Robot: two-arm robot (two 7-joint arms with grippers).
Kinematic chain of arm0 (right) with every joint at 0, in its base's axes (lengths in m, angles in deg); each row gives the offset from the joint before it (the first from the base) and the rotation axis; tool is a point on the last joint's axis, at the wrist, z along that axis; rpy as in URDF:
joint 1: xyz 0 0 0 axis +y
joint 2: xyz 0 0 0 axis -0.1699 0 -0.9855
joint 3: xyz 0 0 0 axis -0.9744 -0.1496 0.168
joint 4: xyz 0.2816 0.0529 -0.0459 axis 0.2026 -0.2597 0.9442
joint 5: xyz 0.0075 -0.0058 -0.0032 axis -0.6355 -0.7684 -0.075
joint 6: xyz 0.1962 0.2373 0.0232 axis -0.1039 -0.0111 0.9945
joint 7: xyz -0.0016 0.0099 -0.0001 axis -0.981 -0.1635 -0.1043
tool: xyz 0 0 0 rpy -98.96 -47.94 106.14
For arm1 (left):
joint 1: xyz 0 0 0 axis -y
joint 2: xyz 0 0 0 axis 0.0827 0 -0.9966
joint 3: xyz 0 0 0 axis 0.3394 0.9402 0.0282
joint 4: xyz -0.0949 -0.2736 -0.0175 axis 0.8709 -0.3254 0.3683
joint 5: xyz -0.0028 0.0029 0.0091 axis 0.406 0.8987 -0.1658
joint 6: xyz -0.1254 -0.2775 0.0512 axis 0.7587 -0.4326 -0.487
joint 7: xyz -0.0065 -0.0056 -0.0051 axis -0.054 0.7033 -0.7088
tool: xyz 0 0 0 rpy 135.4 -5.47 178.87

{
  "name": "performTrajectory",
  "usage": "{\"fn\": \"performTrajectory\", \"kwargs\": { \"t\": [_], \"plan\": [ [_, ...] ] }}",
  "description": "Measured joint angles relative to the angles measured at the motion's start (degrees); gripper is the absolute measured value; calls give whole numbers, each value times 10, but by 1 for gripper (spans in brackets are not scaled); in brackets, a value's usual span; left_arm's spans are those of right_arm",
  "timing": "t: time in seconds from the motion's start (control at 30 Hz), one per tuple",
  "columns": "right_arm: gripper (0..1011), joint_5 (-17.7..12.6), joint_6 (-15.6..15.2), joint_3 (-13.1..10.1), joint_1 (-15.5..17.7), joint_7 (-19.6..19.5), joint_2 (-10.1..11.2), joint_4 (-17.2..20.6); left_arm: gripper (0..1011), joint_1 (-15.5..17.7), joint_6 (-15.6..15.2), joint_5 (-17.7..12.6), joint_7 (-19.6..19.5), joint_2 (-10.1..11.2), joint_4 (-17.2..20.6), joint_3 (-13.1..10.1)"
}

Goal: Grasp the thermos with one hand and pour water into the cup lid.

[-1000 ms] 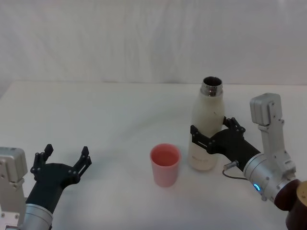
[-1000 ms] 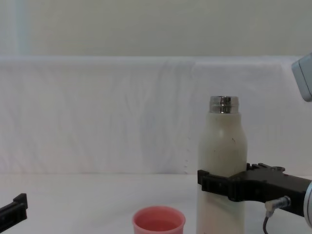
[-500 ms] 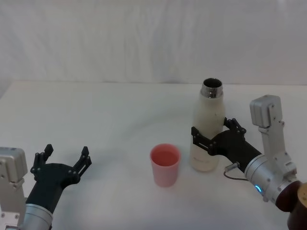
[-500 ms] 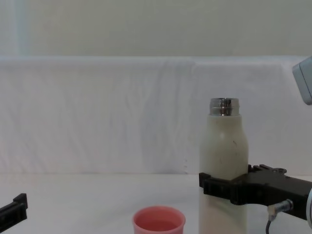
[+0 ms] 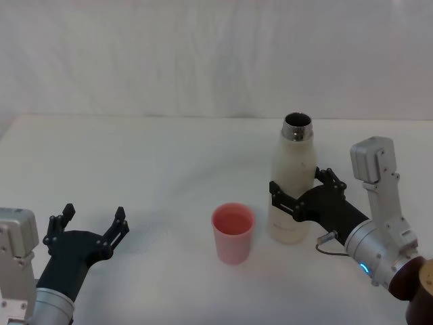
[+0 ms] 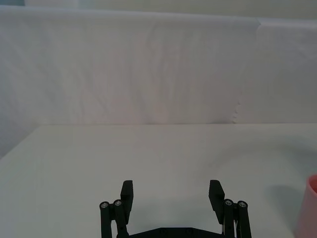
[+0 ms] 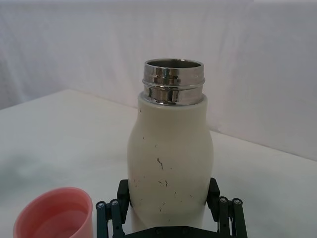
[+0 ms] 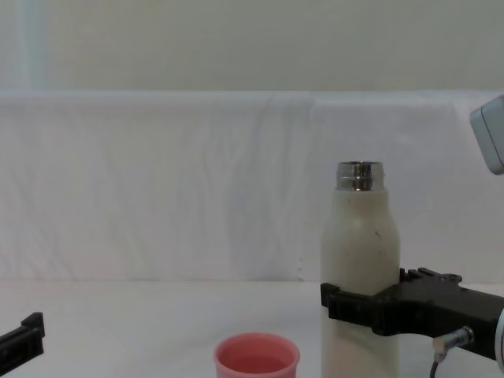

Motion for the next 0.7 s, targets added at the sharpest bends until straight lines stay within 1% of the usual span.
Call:
{"fn": "performTrajectory", "kwargs": {
  "t": [0.5,0.6,0.7],
  "plan": [
    [952,-1,3,1,0,3,1,-2,1001,0,0,0,0,0,0,0],
    [996,-1,3,1,0,3,1,-2,1001,0,0,0,0,0,0,0],
    [1003,-1,3,1,0,3,0,-2,1001,0,0,0,0,0,0,0]
  ]
}}
